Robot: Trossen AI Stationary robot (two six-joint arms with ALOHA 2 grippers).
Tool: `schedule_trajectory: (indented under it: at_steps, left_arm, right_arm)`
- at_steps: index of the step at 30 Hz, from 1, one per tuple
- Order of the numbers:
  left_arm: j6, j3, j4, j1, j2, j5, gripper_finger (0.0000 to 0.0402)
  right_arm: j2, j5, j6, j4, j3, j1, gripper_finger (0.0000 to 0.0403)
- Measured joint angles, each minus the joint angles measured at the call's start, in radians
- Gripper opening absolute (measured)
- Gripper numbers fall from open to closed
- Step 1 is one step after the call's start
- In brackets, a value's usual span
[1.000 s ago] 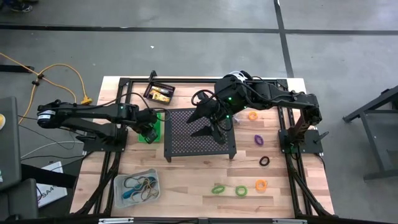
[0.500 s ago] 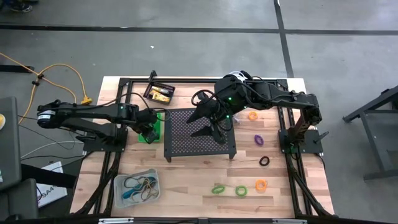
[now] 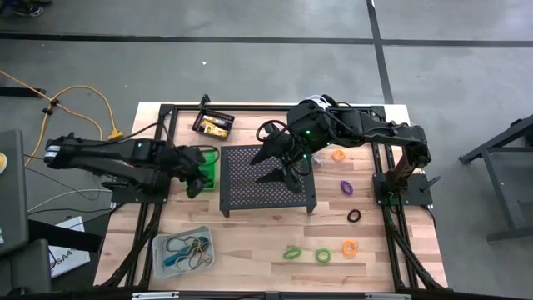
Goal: Pick & Place Office Desk Supplies
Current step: Put the left green spring keychain into the green bin
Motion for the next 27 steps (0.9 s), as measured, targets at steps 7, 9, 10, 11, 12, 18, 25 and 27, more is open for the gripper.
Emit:
schedule_trajectory:
  at_steps: [7,9,10,11,12,18,25,27]
  left_arm:
    - [-0.002,0.0,0.053,-0.154,0.0,-0.117,0.008]
    - [-0.002,0.004,0.064,-0.196,0.0,-0.144,0.008]
    - [-0.002,0.012,0.063,-0.218,0.001,-0.162,0.008]
    - [-0.002,0.022,0.067,-0.24,0.001,-0.184,0.008]
    - [-0.002,0.034,0.069,-0.26,0.002,-0.207,0.008]
    - [-0.002,0.066,0.095,-0.37,0.011,-0.323,0.008]
    - [0.01,0.066,0.238,-0.467,0.094,-0.335,0.008]
    - [0.034,0.066,0.301,-0.495,0.127,-0.335,0.008]
  right_arm:
    - [0.0,0.0,0.0,0.0,0.0,0.0,0.0231]
    - [0.0,0.0,0.0,0.0,0.0,0.0,0.0231]
    - [0.0,0.0,0.0,0.0,0.0,0.0,0.0231]
    - [0.0,0.0,0.0,0.0,0.0,0.0,0.0231]
    - [0.0,0.0,0.0,0.0,0.0,0.0,0.0231]
    - [0.0,0.0,0.0,0.0,0.0,0.0,0.0231]
    - [0.0,0.0,0.0,0.0,0.0,0.0,0.0231]
    - [0.0,0.0,0.0,0.0,0.0,0.0,0.0231]
